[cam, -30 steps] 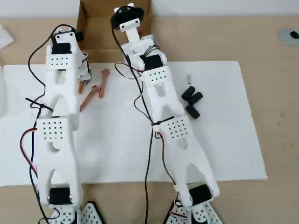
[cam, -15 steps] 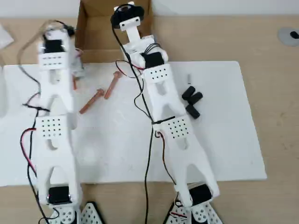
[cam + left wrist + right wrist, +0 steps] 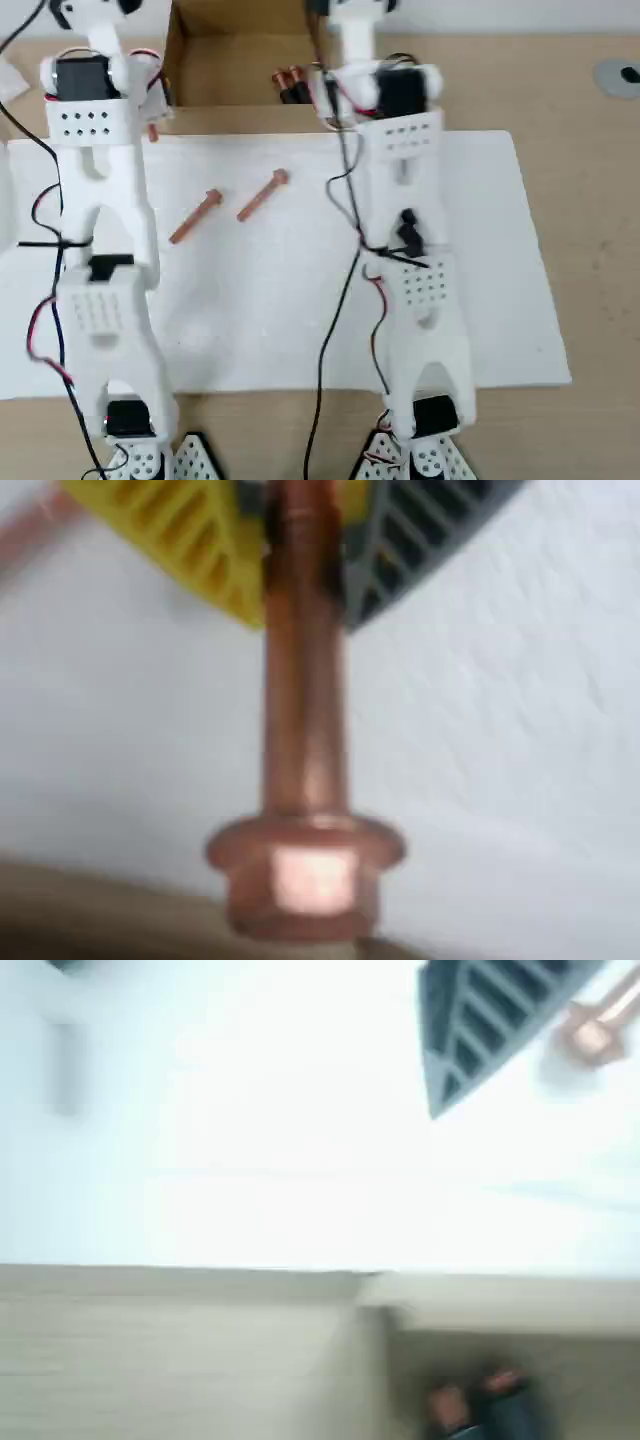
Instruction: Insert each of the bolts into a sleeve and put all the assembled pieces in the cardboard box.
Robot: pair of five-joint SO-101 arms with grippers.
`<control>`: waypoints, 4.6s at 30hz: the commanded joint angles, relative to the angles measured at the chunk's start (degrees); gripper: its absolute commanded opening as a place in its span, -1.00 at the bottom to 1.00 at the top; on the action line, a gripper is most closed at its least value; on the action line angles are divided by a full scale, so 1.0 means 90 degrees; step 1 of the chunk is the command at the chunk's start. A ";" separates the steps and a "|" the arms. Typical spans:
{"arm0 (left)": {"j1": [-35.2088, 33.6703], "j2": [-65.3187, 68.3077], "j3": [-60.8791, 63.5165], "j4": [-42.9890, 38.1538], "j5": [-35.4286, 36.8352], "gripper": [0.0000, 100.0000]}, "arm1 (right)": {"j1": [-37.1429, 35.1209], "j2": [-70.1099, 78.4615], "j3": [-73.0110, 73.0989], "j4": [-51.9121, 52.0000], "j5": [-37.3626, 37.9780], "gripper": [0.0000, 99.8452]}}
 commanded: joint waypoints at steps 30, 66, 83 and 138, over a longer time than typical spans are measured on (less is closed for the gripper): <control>0.0361 -0.9275 1.1399 -0.4190 -0.0791 -0.99 | 0.1509 -0.3150 0.8171 -0.1700 -0.0967 -0.29; 0.0332 -0.9314 1.2190 -0.4620 -0.0791 -0.98 | 0.0884 -0.0386 0.5582 -0.1973 -0.2051 -0.70; 0.0332 -0.9314 1.2151 -0.4591 -0.0801 -0.98 | 0.0864 -0.0386 0.5582 -0.1270 -0.0723 -0.74; 0.0361 -1.0232 0.9387 -0.4611 0.0342 -0.99 | -0.0689 -0.5426 0.3678 0.0156 0.3155 -0.98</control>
